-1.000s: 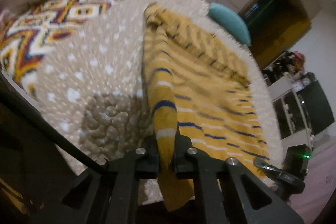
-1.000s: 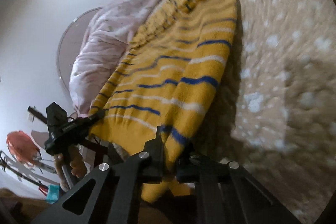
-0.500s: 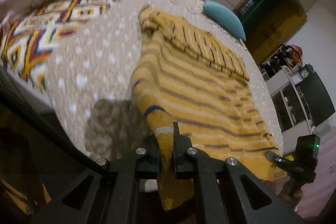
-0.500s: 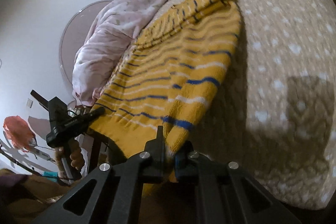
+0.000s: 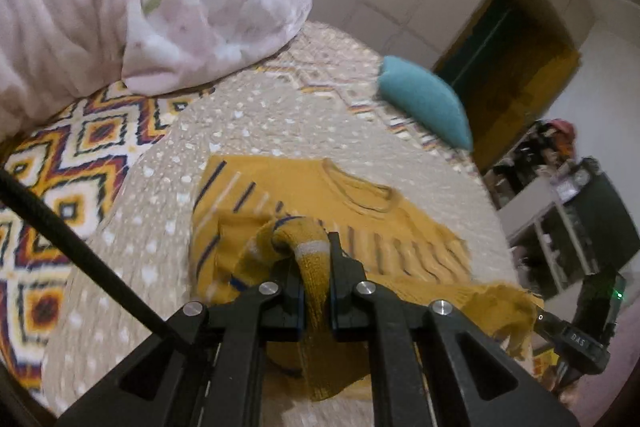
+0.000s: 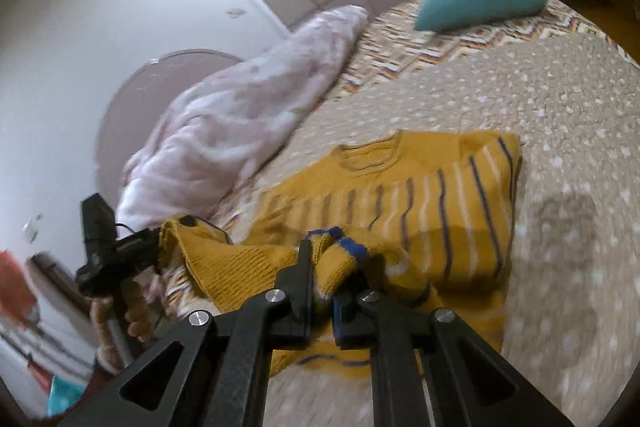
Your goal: Fold small clothes
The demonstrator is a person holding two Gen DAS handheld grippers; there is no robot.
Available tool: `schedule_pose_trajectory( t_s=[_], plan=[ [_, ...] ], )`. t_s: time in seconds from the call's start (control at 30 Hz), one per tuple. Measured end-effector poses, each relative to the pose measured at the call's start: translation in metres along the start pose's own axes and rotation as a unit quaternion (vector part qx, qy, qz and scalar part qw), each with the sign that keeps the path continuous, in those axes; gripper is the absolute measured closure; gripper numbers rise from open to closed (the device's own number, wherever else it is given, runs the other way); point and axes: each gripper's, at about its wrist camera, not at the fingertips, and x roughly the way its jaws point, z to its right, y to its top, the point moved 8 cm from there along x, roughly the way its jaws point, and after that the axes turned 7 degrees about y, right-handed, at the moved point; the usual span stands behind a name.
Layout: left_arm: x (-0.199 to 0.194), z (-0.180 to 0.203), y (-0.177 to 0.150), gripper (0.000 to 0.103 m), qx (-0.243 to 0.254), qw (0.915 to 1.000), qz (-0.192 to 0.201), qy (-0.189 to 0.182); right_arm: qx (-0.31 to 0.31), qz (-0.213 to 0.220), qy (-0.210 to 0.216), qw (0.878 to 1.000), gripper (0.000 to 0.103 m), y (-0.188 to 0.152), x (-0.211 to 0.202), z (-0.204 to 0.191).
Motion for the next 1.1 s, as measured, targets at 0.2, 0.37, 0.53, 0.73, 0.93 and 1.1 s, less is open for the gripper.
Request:
schedule_pose_trajectory(
  t_s=[0.2,0.37,0.53,0.73,0.93,1.1],
  plan=[
    [0.063,-0.012,0.002,0.095,0.003,0.9979,-0.058,0.027,0.068,-0.029,-0.013,0.997,0.091,0.021,0.049,0.06],
    [0.095,-0.017,0.025,0.094,-0.024,0.9973,-0.067,0.018,0.153,-0.007,0.015,0.988,0.085,0.052,0.071,0.104],
    [0.121,-0.024,0.048,0.082,-0.122,0.988,-0.087,-0.038,0.209,-0.001,-0.005,0.978,0.057,0.07,0.103,0.144],
    [0.125,-0.029,0.055,0.064,-0.151,0.9806,-0.094,-0.082,0.245,0.044,0.001,0.968,0.042,0.091,0.107,0.172],
    [0.097,-0.052,0.074,0.033,-0.155,0.9849,-0.041,-0.066,0.207,0.037,-0.057,0.976,0.041,0.095,0.09,0.181],
    [0.079,-0.059,0.049,0.033,-0.077,0.9958,-0.047,-0.016,0.125,0.007,-0.103,0.987,0.037,0.077,0.064,0.163]
  ],
)
